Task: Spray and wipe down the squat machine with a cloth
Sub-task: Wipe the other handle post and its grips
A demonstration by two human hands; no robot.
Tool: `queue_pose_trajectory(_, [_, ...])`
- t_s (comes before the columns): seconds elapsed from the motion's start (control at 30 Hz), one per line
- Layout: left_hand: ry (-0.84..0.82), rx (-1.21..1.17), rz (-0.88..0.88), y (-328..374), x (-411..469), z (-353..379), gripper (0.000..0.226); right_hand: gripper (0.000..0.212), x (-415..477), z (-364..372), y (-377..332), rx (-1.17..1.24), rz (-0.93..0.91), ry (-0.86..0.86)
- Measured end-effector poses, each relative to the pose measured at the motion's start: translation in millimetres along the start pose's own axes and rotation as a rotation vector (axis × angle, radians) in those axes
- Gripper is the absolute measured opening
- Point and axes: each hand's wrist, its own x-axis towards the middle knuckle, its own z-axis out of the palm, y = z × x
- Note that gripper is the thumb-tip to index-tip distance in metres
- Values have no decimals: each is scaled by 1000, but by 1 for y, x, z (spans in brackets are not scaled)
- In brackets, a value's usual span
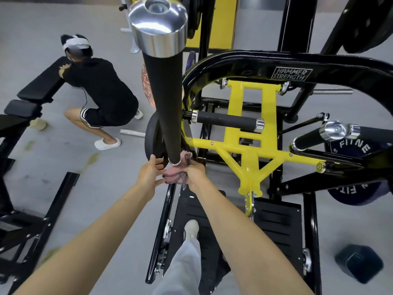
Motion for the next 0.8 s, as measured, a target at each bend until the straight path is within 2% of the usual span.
queue_pose_trajectory(0.07, [-1, -5, -17, 2, -3, 0, 46, 34, -7, -3, 3, 113, 32, -64])
queue_pose_trajectory(0.17, [-24, 47, -51, 4, -12, 5, 38, 34, -18, -4, 1, 158, 27, -122])
queue_pose_trajectory(0.4, [-220, 330, -142, -8, -45, 20, 24, 34, -56, -29, -17, 62, 31, -194])
queue_pose_trajectory(0.47, [-233, 359, -127, -6, -54, 26, 23, 33, -64, -39, -28, -3, -5, -169])
queue_pose_trajectory(0.57, [-246, 371, -83, 2, -72, 37, 17, 30, -70, -61, -48, -58, -74, -42])
queue_pose_trajectory(0.73, [-231, 336, -7, 15, -100, 56, 13, 7, -95, -104, -75, -90, -88, 43])
queue_pose_trajectory(0.77, [-213, 354, 15, 19, -105, 57, 12, 8, -99, -111, -78, -120, -94, 55])
queue_pose_trajectory(0.8, [-185, 373, 35, 24, -109, 56, 12, 18, -100, -119, -80, -168, -104, 74])
